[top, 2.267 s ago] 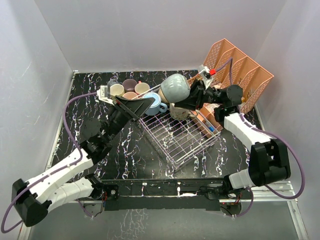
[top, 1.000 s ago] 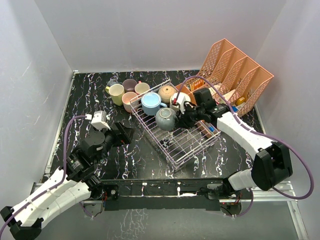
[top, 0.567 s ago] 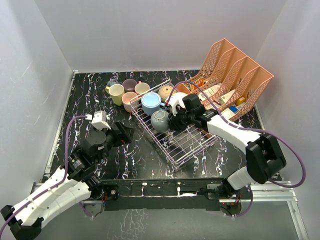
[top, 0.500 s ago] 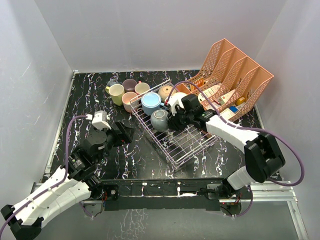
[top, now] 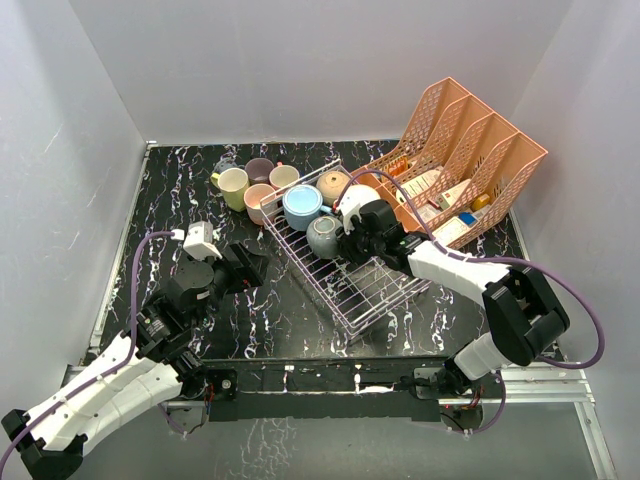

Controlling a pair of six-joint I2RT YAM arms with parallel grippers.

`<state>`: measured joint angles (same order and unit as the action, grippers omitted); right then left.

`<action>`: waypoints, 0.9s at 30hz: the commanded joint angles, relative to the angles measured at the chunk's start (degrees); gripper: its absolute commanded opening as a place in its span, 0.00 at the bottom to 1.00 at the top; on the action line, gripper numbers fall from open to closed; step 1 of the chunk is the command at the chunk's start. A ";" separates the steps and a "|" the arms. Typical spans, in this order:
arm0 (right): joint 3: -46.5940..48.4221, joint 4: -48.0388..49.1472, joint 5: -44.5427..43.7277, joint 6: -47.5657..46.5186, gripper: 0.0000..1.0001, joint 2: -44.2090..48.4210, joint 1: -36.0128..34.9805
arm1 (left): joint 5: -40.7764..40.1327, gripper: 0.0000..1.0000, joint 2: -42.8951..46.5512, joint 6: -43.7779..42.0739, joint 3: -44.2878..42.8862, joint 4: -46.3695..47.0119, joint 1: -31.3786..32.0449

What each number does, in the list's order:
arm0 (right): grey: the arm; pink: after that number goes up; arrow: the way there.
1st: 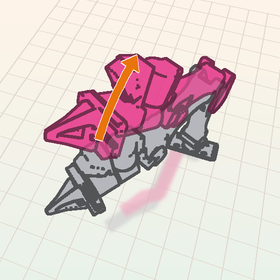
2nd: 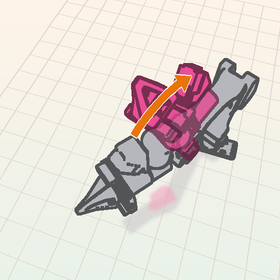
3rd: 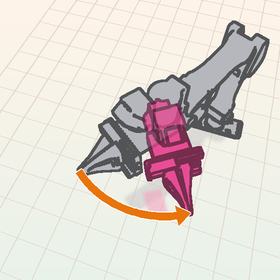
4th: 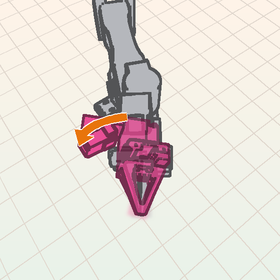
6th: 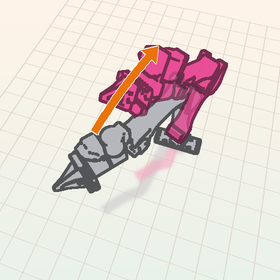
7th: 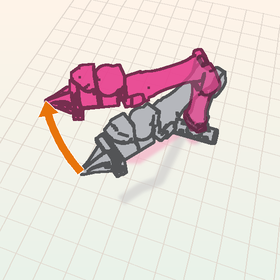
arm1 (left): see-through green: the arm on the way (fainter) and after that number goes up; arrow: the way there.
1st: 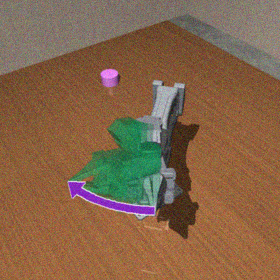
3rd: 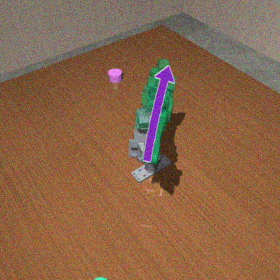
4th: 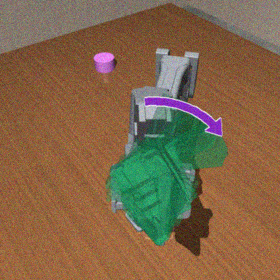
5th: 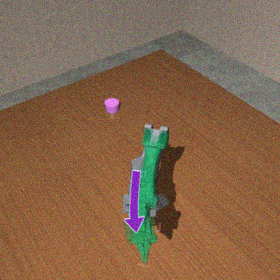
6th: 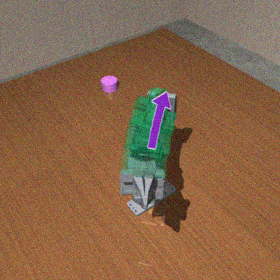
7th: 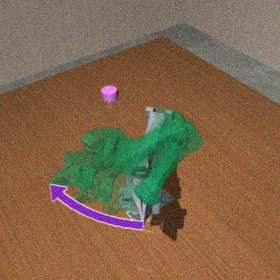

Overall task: Load the cups into the dish rack
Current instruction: Turn the cup upside down in the dish rack.

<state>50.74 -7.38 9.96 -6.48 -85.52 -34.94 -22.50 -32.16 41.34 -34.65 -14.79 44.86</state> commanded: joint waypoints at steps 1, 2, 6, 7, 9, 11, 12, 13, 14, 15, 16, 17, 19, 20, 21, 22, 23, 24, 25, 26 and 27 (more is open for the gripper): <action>0.73 12.75 -3.86 -0.42 0.17 -0.42 -0.47 | -0.88 0.86 0.61 0.31 0.61 0.81 0.05; 0.81 12.62 -3.89 -0.61 0.20 -0.52 -0.44 | -0.88 0.86 0.65 0.39 0.70 0.93 0.05; 1.36 11.84 -4.25 -1.26 0.38 -0.92 -0.41 | -0.55 0.86 0.78 0.58 0.99 1.16 -0.01; 1.43 11.63 -4.35 -1.40 0.43 -0.84 -0.45 | -0.40 0.86 0.79 0.66 0.99 1.16 0.03; 1.55 11.18 -4.41 -1.80 0.53 -0.56 -0.48 | -0.35 0.86 0.91 0.67 1.00 1.09 0.01; 1.65 10.75 -4.41 -2.16 0.55 -0.07 -0.46 | -0.35 0.86 1.08 0.67 1.03 1.02 0.00; 1.72 10.45 -4.53 -2.41 0.56 0.31 -0.47 | -0.35 0.86 1.22 0.67 1.02 0.93 0.03; 1.87 10.08 -4.61 -2.79 0.55 0.84 -0.45 | -0.37 0.86 1.28 0.67 1.00 0.91 0.00; 1.90 9.84 -4.86 -3.16 0.55 1.52 -0.43 | -0.43 0.86 1.42 0.67 0.99 0.82 0.04; 1.94 9.53 -5.20 -3.51 0.55 2.29 -0.40 | -0.44 0.86 1.52 0.67 0.94 0.75 0.03; 2.06 9.12 -5.48 -3.91 0.55 3.02 -0.21 | -0.50 0.86 1.57 0.67 0.91 0.73 0.03; 2.32 8.36 -5.49 -4.35 0.55 3.59 0.05 | -0.59 0.86 1.71 0.67 0.83 0.70 0.03; 3.21 6.51 -4.16 -5.09 0.55 4.45 0.94 | -0.70 0.86 1.66 0.52 0.84 0.79 0.03; 3.44 5.70 -2.75 -5.56 0.55 4.93 1.64 | -0.78 0.86 1.52 0.42 0.78 0.95 0.05; 3.61 4.88 -0.69 -6.04 0.56 5.37 2.26 | -0.79 0.86 1.35 0.29 0.71 1.09 -0.02; 3.64 4.22 1.32 -6.42 0.56 5.92 2.99 | -0.80 0.86 1.05 0.17 0.61 1.26 0.03; 3.69 3.43 3.70 -7.11 0.57 6.37 3.74 | -0.75 0.86 0.67 0.00 0.38 1.40 0.05; 3.77 2.43 5.70 -7.75 0.61 6.75 4.34 | -0.71 0.86 0.29 -0.07 0.22 1.54 0.05; 3.90 1.33 8.02 -8.97 0.63 7.14 5.03 | -0.66 0.86 -0.10 -0.24 -0.02 1.66 0.05; 3.92 0.41 10.57 -9.71 0.64 7.50 5.67 | -0.54 0.86 -0.56 -0.41 -0.27 1.71 0.05; 3.97 -0.50 12.73 -10.69 0.64 7.95 6.36 | -0.45 0.86 -1.00 -0.56 -0.52 1.84 0.04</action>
<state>51.53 -7.55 13.50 -13.06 -80.62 -30.72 -22.48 -31.97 41.89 -33.80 -14.15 44.86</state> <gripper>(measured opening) 0.628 0.858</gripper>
